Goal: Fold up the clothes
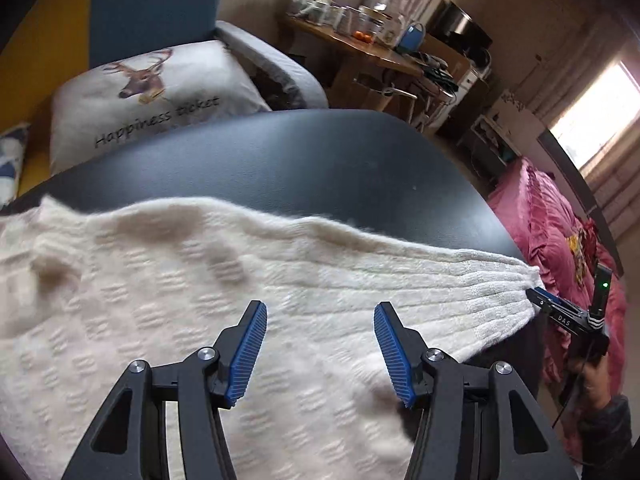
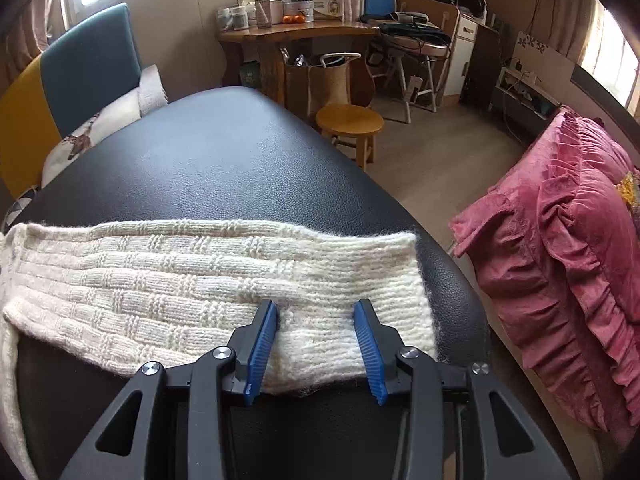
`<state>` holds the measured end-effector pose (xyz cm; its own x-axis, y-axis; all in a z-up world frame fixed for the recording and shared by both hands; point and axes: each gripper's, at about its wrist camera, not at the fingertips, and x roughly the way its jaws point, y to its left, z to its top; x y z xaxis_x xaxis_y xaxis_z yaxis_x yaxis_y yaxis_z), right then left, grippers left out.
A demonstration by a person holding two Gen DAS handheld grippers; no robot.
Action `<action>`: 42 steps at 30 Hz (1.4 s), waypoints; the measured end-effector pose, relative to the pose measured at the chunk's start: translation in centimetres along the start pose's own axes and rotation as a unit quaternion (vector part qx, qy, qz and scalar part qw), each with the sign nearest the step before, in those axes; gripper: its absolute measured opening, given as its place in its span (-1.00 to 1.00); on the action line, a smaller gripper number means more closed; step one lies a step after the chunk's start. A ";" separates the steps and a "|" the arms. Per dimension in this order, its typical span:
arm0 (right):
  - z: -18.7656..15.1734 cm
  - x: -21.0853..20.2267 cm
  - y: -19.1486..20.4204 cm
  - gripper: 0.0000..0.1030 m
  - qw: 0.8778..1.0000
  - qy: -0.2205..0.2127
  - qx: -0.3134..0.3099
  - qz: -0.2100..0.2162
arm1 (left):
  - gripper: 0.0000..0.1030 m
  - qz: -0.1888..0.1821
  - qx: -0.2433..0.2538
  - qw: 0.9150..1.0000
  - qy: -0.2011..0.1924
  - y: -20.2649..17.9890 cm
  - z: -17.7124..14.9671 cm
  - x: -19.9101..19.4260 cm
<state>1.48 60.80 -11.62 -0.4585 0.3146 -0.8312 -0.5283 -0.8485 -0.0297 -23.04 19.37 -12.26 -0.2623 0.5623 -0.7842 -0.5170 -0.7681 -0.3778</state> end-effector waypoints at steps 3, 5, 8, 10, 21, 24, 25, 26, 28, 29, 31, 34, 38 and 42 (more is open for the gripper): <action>1.6 -2.9 4.1 -0.13 0.998 -0.041 -0.018 0.043 | 0.10 0.004 -0.056 0.998 -0.024 5.8 -0.6 -4.1; 2.7 -4.7 8.2 0.05 0.989 -0.058 -0.035 0.132 | 0.12 -0.001 -0.101 0.994 -0.039 10.1 -0.4 -6.5; 3.4 -6.1 18.2 0.29 0.957 -0.045 -0.119 0.261 | 0.29 -0.021 -0.146 0.988 -0.048 15.1 0.5 -8.4; 3.0 -6.5 25.6 0.33 0.927 -0.023 -0.171 0.333 | 0.29 -0.047 -0.177 0.982 -0.048 17.5 1.4 -8.8; -0.9 -1.7 43.3 0.35 0.899 0.019 -0.254 0.355 | 0.30 -0.131 -0.158 0.978 0.043 19.7 7.0 -2.1; -0.8 -1.1 42.6 0.50 0.897 0.014 -0.222 0.382 | 0.27 -0.153 -0.144 0.976 0.056 19.4 6.9 -1.2; -0.8 -0.9 42.4 0.57 0.893 0.013 -0.217 0.394 | 0.27 -0.165 -0.141 0.975 0.055 19.3 6.9 -1.2; -0.9 -0.8 42.3 0.59 0.889 0.013 -0.212 0.405 | 0.24 -0.177 -0.139 0.973 0.054 19.2 7.0 -1.2; -0.6 -0.5 41.9 0.60 0.885 0.017 -0.198 0.420 | 0.09 -0.201 -0.125 0.970 0.052 18.4 7.3 -1.0; -0.4 -0.4 41.7 0.60 0.883 0.019 -0.191 0.428 | -0.17 -0.203 -0.112 0.971 0.051 17.7 7.6 -0.9; -0.3 -0.2 41.5 0.60 0.881 0.020 -0.182 0.437 | -0.57 -0.184 -0.079 0.979 0.039 16.4 8.1 -0.6; -0.5 -0.2 41.4 0.60 0.881 0.017 -0.183 0.435 | -0.90 -0.110 -0.084 0.990 0.028 17.2 8.6 0.8; -0.7 -0.2 41.7 0.60 0.884 0.012 -0.191 0.426 | -0.89 -0.104 -0.128 0.986 0.015 19.5 7.9 1.6; -0.6 -0.2 41.8 0.60 0.886 0.010 -0.194 0.422 | -0.85 -0.099 -0.138 0.985 0.006 19.8 7.4 0.4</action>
<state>-20.03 25.04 -13.05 -0.5589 -0.5051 -0.6577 0.2826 -0.8617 0.4215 -39.37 6.63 -16.40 -0.1687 0.7072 -0.6866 -0.3147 -0.6988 -0.6424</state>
